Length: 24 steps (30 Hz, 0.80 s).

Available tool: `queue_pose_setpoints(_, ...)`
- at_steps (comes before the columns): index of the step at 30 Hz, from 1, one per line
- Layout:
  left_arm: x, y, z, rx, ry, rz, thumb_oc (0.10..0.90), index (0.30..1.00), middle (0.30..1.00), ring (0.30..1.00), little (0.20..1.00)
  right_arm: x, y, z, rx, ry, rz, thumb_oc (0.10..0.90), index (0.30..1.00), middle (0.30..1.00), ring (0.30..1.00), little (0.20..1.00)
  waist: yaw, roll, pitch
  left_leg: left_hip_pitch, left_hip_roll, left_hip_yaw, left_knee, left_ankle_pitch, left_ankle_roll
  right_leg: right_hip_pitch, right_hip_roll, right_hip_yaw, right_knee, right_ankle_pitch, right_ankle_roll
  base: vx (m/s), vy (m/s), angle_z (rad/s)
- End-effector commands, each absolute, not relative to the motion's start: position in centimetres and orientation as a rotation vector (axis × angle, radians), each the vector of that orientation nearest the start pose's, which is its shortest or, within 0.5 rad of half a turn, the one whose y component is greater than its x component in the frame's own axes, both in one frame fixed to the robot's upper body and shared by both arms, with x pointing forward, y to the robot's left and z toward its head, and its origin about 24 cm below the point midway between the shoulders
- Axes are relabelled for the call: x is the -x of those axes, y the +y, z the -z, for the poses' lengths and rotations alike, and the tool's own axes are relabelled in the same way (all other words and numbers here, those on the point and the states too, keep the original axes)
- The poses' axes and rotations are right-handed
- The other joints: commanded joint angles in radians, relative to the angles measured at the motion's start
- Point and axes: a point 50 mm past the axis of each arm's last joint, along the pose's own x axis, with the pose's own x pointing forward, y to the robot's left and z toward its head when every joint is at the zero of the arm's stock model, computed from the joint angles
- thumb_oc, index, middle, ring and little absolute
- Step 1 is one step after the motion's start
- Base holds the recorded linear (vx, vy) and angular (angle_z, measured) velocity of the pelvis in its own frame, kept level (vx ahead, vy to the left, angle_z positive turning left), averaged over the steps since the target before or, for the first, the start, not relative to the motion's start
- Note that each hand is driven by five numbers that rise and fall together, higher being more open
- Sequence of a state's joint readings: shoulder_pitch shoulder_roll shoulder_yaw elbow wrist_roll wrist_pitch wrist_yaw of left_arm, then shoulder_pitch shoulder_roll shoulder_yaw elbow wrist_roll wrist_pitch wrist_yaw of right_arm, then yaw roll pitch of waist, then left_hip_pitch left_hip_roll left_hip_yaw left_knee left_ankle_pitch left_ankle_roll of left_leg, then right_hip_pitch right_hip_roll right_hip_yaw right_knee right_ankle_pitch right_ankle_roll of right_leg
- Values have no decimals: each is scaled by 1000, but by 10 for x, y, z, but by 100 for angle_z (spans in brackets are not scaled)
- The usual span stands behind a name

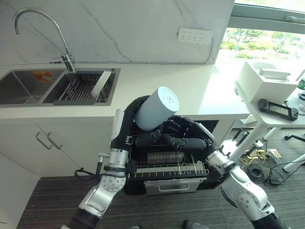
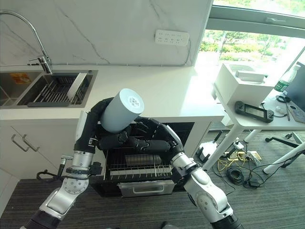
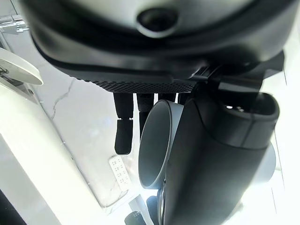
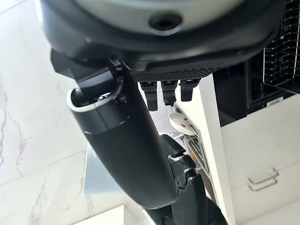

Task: Place the dishes in the dishwasher.

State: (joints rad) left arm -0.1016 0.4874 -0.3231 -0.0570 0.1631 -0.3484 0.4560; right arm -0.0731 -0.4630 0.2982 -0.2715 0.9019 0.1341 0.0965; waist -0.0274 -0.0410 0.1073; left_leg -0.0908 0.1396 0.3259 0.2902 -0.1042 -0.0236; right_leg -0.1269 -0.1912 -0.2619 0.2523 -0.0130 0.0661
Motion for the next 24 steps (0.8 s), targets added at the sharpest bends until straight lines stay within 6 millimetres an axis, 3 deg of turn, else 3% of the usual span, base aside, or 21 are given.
queue_pose_setpoints(1,-252,139,-141,-414,-790,43,400,300,300,300,300,-240,-127,-167,-541,-342,-677,800,900,900,900,900,-2,5,-33,54,20,-104,10,-162,-39,65,-5,8,48,-175,81,0,0,0)
queue_pose_setpoints(7,-252,137,-137,-432,-786,46,400,300,300,300,300,-241,-130,-170,-557,-362,-658,800,900,900,900,900,-5,8,-37,53,19,-104,10,-163,-38,64,-4,11,48,-176,81,0,0,0)
queue_pose_setpoints(18,-253,157,-131,-439,-775,-86,400,300,300,300,300,-244,-147,-171,-622,-383,-558,800,900,900,900,900,-5,10,-41,51,21,-104,10,-162,-40,61,-3,14,48,-176,78,0,0,0)
queue_pose_setpoints(24,-253,153,-132,-441,-797,-94,400,300,300,300,300,-246,-146,-174,-632,-389,-554,800,900,900,900,900,-6,12,-44,49,22,-105,10,-161,-41,60,-3,13,48,-177,78,0,0,0)
